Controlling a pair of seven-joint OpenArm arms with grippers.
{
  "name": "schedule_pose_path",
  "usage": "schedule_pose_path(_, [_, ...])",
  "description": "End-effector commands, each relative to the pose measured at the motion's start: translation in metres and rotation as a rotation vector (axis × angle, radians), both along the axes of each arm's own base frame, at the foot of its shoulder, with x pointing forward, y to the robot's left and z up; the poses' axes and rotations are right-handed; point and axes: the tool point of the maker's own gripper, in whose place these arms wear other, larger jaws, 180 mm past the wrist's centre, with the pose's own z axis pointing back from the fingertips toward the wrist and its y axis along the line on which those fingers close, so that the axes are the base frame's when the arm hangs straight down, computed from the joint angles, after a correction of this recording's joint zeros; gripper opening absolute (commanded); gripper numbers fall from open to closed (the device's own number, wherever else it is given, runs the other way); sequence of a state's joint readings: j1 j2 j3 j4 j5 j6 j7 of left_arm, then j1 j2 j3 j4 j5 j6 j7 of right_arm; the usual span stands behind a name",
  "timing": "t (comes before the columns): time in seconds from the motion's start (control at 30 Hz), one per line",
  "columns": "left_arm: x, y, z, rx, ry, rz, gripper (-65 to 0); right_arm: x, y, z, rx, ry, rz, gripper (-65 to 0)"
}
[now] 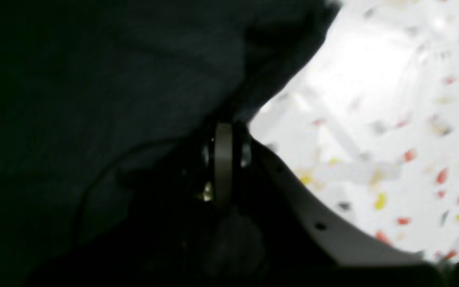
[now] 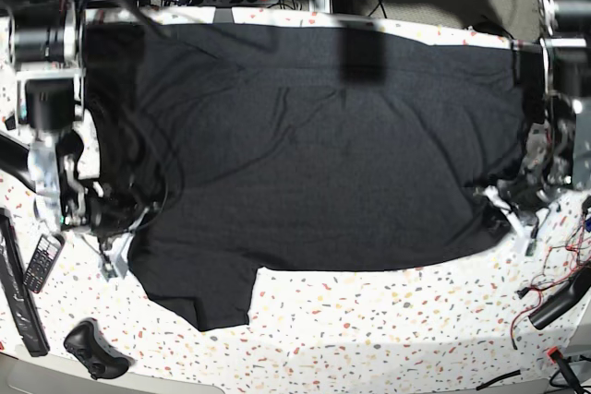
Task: Fold the T-shirt properly
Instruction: 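Lift the hem with both grippers and fold it toward the collar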
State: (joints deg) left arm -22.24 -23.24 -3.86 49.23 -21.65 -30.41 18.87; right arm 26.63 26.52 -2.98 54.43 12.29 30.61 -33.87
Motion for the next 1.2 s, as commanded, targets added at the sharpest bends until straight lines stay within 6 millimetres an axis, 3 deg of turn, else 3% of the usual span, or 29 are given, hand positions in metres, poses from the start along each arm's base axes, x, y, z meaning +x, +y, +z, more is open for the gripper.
schedule_pose_path(0.0, [0.015, 0.012, 0.036, -0.026, -0.108, 0.032, -65.0, 0.014, -0.007, 0.032, 0.014, -0.103, -0.015, -65.0])
schedule_pose_path(0.2, [-0.008, 0.030, 0.050, -0.045, -0.146, 0.075, -65.0, -0.018, -0.012, 0.049, 0.043, -0.187, -0.050, -65.0])
schedule_pose_path(0.53, [-0.038, 0.024, 0.058, -0.030, -0.167, 0.042, -65.0, -0.082, -0.032, 0.074, 0.066, -0.292, -0.113, -65.0])
schedule_pose_path(0.63, [-0.046, 0.031, 0.063, -0.017, -0.177, 0.058, -65.0, -0.100, -0.038, 0.076, 0.066, -0.310, -0.128, -65.0])
schedule_pose_path(0.77, [-0.058, 0.044, 0.067, -0.032, -0.183, 0.098, -65.0, -0.121, -0.045, 0.075, 0.043, -0.302, -0.143, -65.0])
schedule_pose_path(0.93, [-0.068, 0.047, 0.056, -0.018, -0.152, 0.100, -65.0, -0.143, -0.051, 0.065, 0.025, -0.267, -0.155, -65.0])
schedule_pose_path(1.17, [-0.078, 0.047, 0.039, 0.015, -0.049, 0.084, -65.0, -0.160, -0.057, 0.049, 0.009, -0.181, -0.174, -64.2])
